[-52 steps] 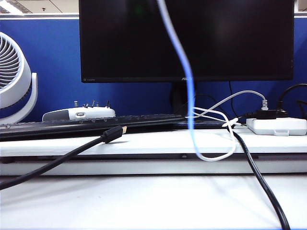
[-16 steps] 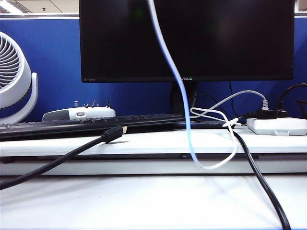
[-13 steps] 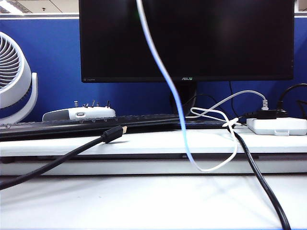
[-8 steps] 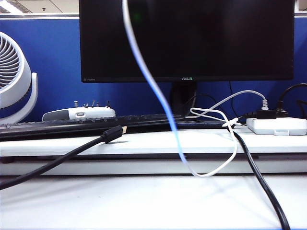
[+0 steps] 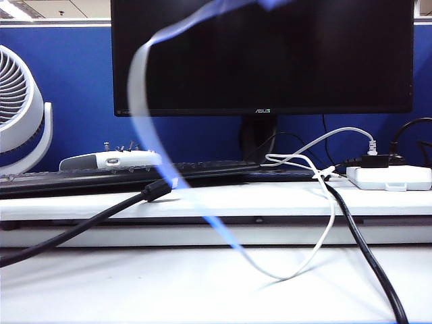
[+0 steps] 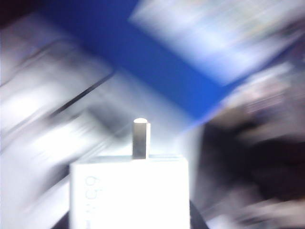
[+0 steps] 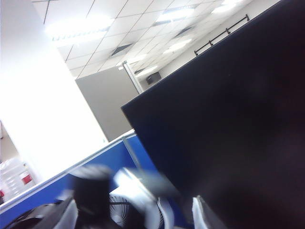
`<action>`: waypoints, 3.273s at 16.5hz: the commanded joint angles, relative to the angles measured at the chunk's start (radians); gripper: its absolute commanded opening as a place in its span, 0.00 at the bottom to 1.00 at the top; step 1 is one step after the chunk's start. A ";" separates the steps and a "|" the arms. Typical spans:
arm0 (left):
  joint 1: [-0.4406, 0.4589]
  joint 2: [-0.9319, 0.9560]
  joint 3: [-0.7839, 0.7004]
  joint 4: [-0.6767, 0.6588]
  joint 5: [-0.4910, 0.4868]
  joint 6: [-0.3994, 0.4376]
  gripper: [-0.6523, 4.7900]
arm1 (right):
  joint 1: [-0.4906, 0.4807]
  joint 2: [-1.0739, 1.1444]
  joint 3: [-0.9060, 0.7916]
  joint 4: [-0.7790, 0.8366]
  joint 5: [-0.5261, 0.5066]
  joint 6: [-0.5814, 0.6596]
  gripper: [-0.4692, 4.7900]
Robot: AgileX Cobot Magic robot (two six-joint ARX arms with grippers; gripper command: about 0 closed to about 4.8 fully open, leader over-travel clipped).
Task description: Pick up the Type-C charging cable and the charging base, insert one end of the Type-C charger into the corresponding slot on the base, and finally place the plugged-in charger back on the table.
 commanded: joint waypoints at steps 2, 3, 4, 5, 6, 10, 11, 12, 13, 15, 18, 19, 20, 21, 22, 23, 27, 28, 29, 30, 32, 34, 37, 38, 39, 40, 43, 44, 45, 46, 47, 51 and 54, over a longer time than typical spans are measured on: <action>-0.057 0.095 0.002 -0.306 -0.395 0.147 0.11 | 0.002 -0.007 0.007 0.011 -0.022 -0.006 0.70; -0.067 0.129 0.002 -0.320 -0.395 0.148 0.11 | 0.002 -0.008 0.007 0.012 -0.021 -0.006 0.70; -0.076 0.151 0.002 -0.327 -0.399 0.152 0.11 | 0.002 -0.008 0.007 0.015 -0.022 -0.006 0.70; -0.084 0.188 0.002 -0.336 -0.430 0.152 0.11 | 0.002 -0.010 0.007 0.021 -0.022 -0.005 0.70; -0.090 0.211 0.002 -0.339 -0.478 0.151 0.11 | 0.002 -0.012 0.007 0.023 -0.022 -0.005 0.70; -0.096 0.268 0.002 -0.406 -0.615 0.152 0.11 | 0.002 -0.017 0.007 0.022 -0.029 -0.006 0.70; -0.096 0.272 0.000 -0.404 -0.626 0.152 0.11 | 0.002 -0.017 0.007 0.022 -0.029 -0.006 0.70; -0.096 0.272 -0.011 -0.386 -0.626 0.152 0.11 | 0.002 -0.017 0.007 0.022 -0.029 -0.005 0.70; -0.096 0.272 -0.011 -0.388 -0.629 0.156 0.11 | 0.002 -0.017 0.007 0.022 -0.029 -0.005 0.70; -0.095 0.269 -0.010 -0.458 -0.651 0.185 0.11 | 0.002 -0.021 0.007 0.021 -0.031 -0.006 0.70; -0.089 0.265 -0.010 -0.491 -0.645 0.198 0.11 | 0.002 -0.021 0.007 0.017 -0.033 -0.006 0.70; -0.089 0.265 -0.010 -0.489 -0.646 0.198 0.11 | 0.002 -0.021 0.007 0.018 -0.033 -0.006 0.70; -0.089 0.266 -0.011 -0.484 -0.650 0.197 0.11 | 0.002 -0.021 0.007 0.018 -0.036 -0.006 0.70; -0.090 0.272 -0.011 -0.456 -0.652 0.196 0.11 | 0.002 -0.021 0.007 0.018 -0.038 -0.006 0.70; -0.091 0.275 -0.012 -0.425 -0.652 0.190 0.11 | 0.002 -0.021 0.007 0.018 -0.040 -0.006 0.70; -0.094 0.277 -0.017 -0.393 -0.652 0.182 0.11 | 0.002 -0.021 0.007 0.018 -0.040 -0.006 0.70; -0.094 0.277 -0.026 -0.344 -0.652 0.175 0.49 | 0.007 -0.022 0.007 0.018 -0.048 -0.005 0.70; -0.094 0.277 -0.024 -0.351 -0.653 0.174 0.58 | 0.007 -0.022 0.007 0.018 -0.048 -0.005 0.70; -0.094 0.277 -0.024 -0.354 -0.653 0.173 0.57 | 0.007 -0.022 0.007 0.018 -0.048 -0.005 0.70; -0.094 0.277 -0.024 -0.362 -0.652 0.173 0.58 | 0.007 -0.022 0.007 0.018 -0.048 -0.005 0.70; -0.094 0.277 -0.025 -0.378 -0.649 0.178 0.80 | 0.007 -0.023 0.007 0.018 -0.048 -0.006 0.70; -0.094 0.274 -0.023 -0.383 -0.649 0.174 0.79 | 0.007 -0.023 0.007 0.018 -0.048 -0.006 0.70; -0.094 0.224 -0.021 -0.383 -0.648 0.169 0.64 | 0.007 -0.023 0.007 0.018 -0.053 -0.006 0.68; -0.094 0.194 -0.021 -0.376 -0.647 0.171 0.31 | 0.007 -0.024 0.007 0.019 -0.056 -0.008 0.55; -0.094 0.171 -0.021 -0.374 -0.643 0.170 0.09 | 0.007 -0.024 0.006 0.018 -0.060 -0.017 0.38; -0.094 0.124 -0.021 -0.370 -0.640 0.170 0.11 | 0.007 -0.025 0.007 0.019 -0.075 -0.048 0.08; -0.094 -0.069 -0.016 -0.369 -0.641 0.170 0.11 | 0.007 -0.046 0.006 -0.020 -0.067 -0.066 0.07; -0.094 -0.166 -0.014 -0.358 -0.642 0.170 0.11 | 0.007 -0.072 0.006 -0.098 -0.010 -0.128 0.07; -0.094 -0.273 -0.014 -0.335 -0.645 0.171 0.11 | 0.008 -0.107 0.006 -0.164 0.038 -0.219 0.07; -0.094 -0.391 -0.014 -0.291 -0.645 0.182 0.11 | 0.008 -0.161 0.006 -0.238 0.106 -0.310 0.07; -0.094 -0.474 -0.014 -0.260 -0.644 0.201 0.11 | 0.008 -0.202 0.006 -0.298 0.161 -0.361 0.07; -0.094 -0.760 -0.015 -0.324 -0.649 0.259 0.11 | 0.009 -0.357 0.002 -0.634 0.298 -0.605 0.07; -0.094 -0.939 -0.018 -0.535 -0.720 0.286 0.11 | 0.008 -0.478 -0.117 -0.670 0.299 -0.696 0.07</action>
